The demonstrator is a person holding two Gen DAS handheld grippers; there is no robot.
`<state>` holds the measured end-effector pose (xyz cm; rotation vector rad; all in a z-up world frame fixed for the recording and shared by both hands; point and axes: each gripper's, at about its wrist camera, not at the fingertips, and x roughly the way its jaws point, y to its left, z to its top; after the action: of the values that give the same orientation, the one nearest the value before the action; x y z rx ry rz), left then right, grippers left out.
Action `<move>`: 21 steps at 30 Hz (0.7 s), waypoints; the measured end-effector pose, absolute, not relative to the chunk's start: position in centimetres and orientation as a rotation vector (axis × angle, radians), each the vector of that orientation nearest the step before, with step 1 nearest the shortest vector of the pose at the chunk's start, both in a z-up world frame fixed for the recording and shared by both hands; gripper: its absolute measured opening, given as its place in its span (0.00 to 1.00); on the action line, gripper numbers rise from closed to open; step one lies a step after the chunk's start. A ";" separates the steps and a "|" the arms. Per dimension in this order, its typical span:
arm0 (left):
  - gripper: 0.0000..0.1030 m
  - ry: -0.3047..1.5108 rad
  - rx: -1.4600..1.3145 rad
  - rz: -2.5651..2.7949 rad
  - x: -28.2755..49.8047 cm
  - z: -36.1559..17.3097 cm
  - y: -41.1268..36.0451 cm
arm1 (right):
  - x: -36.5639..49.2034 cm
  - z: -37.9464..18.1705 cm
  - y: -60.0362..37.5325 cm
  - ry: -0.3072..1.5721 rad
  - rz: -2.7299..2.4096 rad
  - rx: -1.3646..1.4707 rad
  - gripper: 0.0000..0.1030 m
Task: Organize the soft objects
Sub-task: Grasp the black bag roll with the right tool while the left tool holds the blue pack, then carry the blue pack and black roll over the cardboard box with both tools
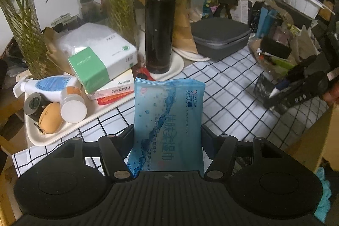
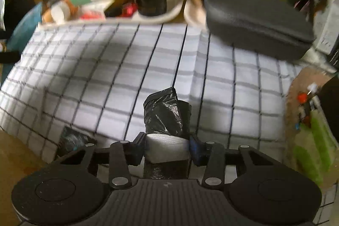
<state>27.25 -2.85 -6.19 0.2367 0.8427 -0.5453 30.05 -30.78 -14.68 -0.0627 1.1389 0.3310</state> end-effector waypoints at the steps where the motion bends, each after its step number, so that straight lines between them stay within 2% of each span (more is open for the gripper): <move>1: 0.61 0.838 0.236 -0.542 27.1 -6.0 -2.8 | 30.1 -14.1 -31.1 1.120 0.324 -0.052 0.44; 21: 0.61 0.741 0.242 -0.429 22.2 -1.8 -2.1 | 25.2 -6.3 -32.0 0.885 0.383 0.025 0.44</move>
<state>22.22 -2.12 -1.76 0.2416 0.7407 -0.4292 25.21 -32.02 -6.27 0.0247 0.8848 0.3827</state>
